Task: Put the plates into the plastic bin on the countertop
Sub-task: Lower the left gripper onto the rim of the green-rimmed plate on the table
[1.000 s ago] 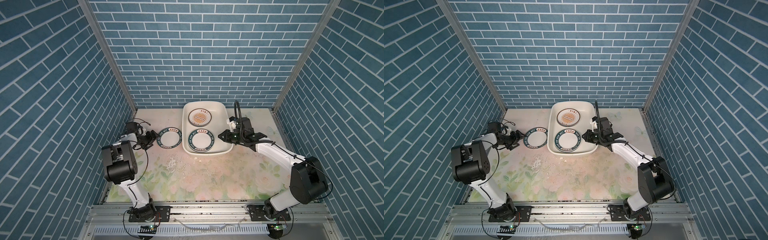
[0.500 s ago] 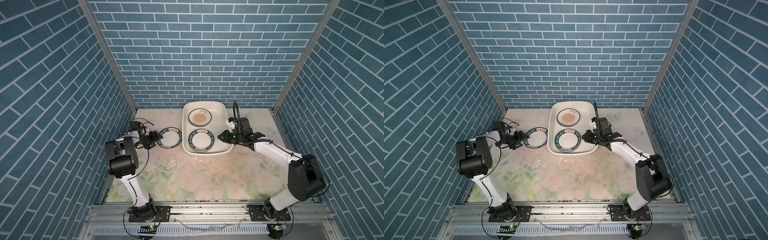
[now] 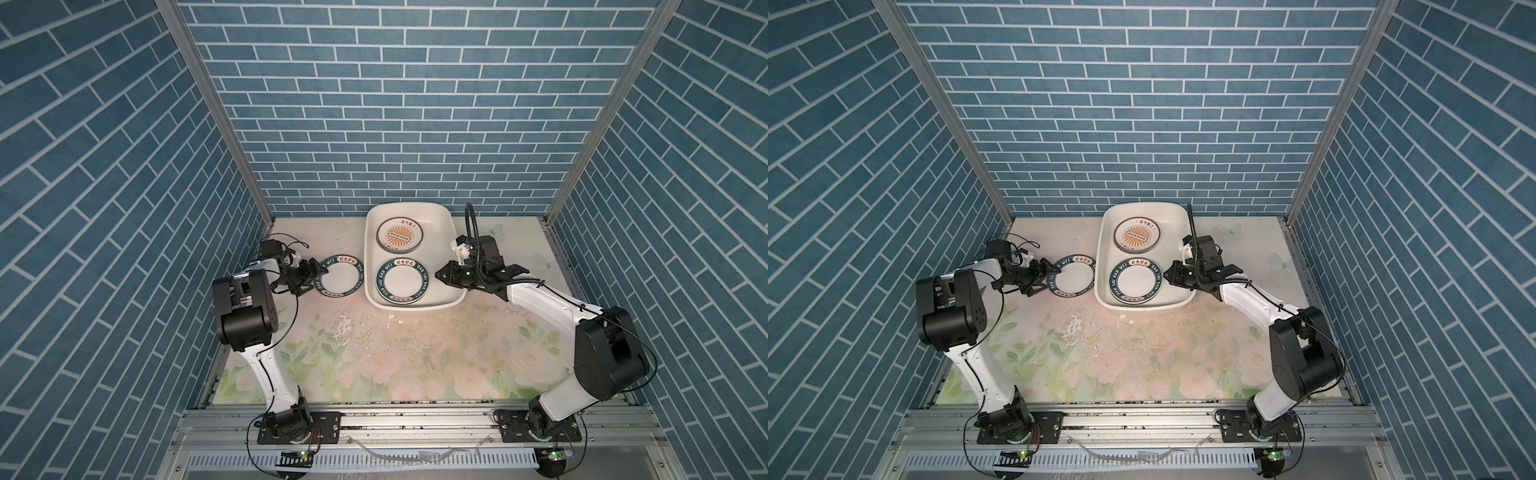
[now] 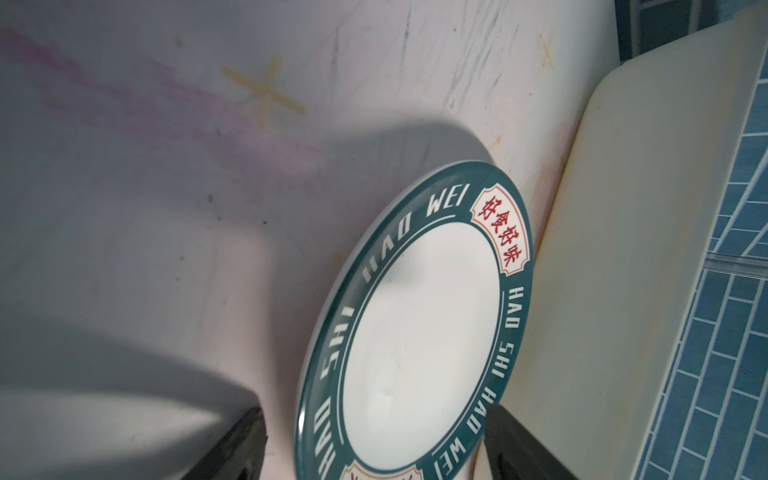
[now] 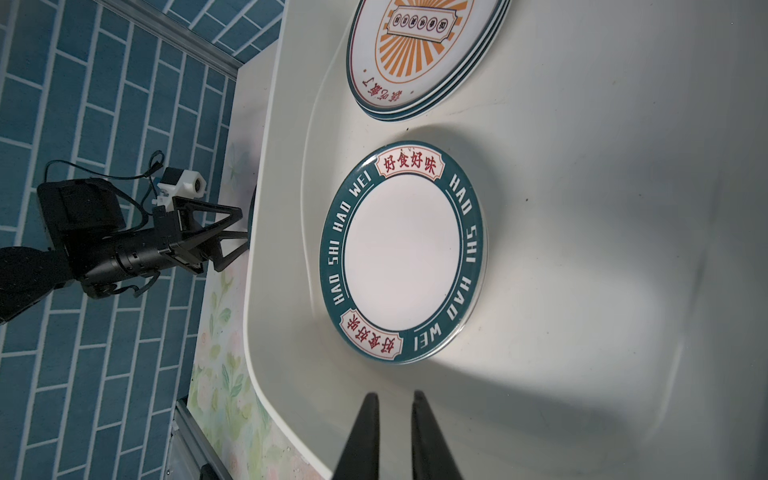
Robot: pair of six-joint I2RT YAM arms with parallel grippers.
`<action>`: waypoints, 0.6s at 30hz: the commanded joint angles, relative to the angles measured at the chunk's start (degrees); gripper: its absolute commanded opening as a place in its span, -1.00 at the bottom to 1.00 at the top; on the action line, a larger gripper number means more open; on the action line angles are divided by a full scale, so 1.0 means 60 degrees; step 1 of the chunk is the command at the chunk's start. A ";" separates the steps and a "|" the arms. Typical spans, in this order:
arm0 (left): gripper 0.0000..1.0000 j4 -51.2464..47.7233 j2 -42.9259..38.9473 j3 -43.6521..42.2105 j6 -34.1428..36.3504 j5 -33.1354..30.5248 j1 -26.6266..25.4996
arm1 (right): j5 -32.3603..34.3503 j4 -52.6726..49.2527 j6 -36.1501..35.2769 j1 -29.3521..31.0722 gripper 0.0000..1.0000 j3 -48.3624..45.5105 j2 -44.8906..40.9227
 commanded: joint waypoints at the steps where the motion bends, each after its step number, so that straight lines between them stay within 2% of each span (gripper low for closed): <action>1: 0.67 -0.0444 0.0473 0.0160 0.0258 0.0049 -0.0149 | 0.0058 -0.0101 -0.0054 0.0000 -0.67 0.0276 0.0110; 11: 0.52 -0.0524 0.0882 0.0270 0.0243 0.0021 -0.0176 | 0.0059 -0.0094 -0.0038 0.0009 -0.67 0.0320 0.0247; 15: 0.33 -0.0481 0.0904 0.0202 0.0339 0.0063 -0.0172 | 0.0054 -0.0071 -0.0032 0.0009 -0.67 0.0353 0.0326; 18: 0.27 -0.0486 0.0934 0.0159 0.0317 0.0078 -0.0166 | 0.0006 -0.0038 -0.0026 0.0003 -0.67 0.0365 0.0369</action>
